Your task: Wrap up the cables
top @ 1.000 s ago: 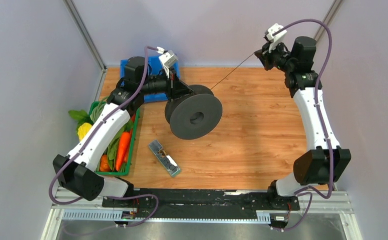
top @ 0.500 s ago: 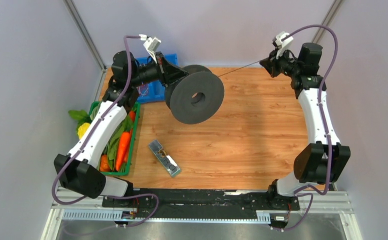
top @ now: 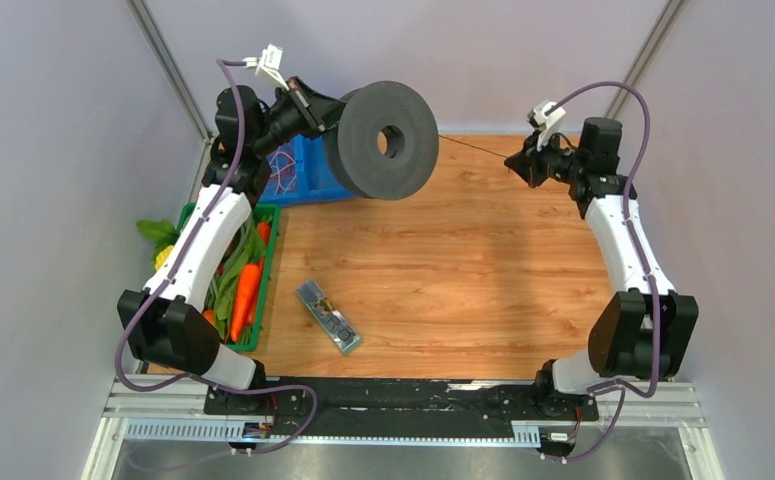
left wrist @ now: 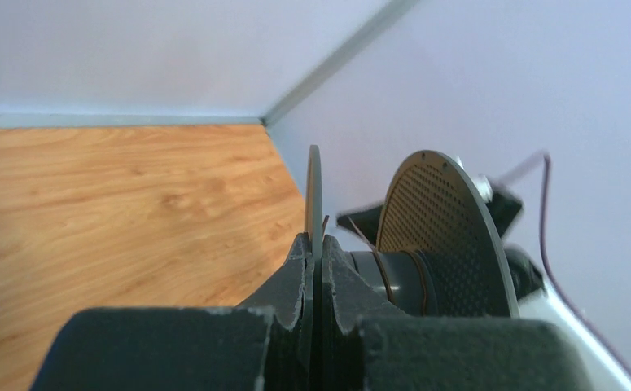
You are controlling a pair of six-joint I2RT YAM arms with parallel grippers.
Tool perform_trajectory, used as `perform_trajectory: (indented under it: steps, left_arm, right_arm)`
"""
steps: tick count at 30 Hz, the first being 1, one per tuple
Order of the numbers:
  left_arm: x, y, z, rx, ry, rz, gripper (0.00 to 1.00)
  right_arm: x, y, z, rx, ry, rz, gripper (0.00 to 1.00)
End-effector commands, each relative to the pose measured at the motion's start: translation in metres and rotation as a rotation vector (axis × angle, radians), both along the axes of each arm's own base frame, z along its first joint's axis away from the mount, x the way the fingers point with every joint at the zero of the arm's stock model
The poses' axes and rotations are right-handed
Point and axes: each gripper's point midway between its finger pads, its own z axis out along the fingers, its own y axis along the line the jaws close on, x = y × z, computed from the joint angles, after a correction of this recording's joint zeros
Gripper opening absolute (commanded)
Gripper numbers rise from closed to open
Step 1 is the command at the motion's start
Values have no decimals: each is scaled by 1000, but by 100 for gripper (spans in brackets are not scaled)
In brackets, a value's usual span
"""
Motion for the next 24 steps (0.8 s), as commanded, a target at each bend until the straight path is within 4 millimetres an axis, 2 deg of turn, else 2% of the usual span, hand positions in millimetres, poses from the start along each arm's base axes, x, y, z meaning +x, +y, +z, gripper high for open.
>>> perform_trajectory:
  steps: [1,6,11,13,19,24]
  left_arm:
    - [9,63,72,-133,30,365,0]
    - [24,96,57,-121,194,597,0]
    - [28,117,48,-54,239,743,0]
    - [30,124,42,-15,257,792,0]
    - [38,131,22,94,274,860,0]
    - [39,119,6,183,273,853,0]
  right_arm:
    - [-18,2,-27,-60,60,-65,0]
    - [-56,63,-41,-60,90,65,0]
    - [-89,121,-39,-95,71,213,0]
    - [-103,144,-32,-125,36,287,0]
    - [-161,211,-14,-215,-86,545,0]
    - [-200,254,5,-259,-195,718,0]
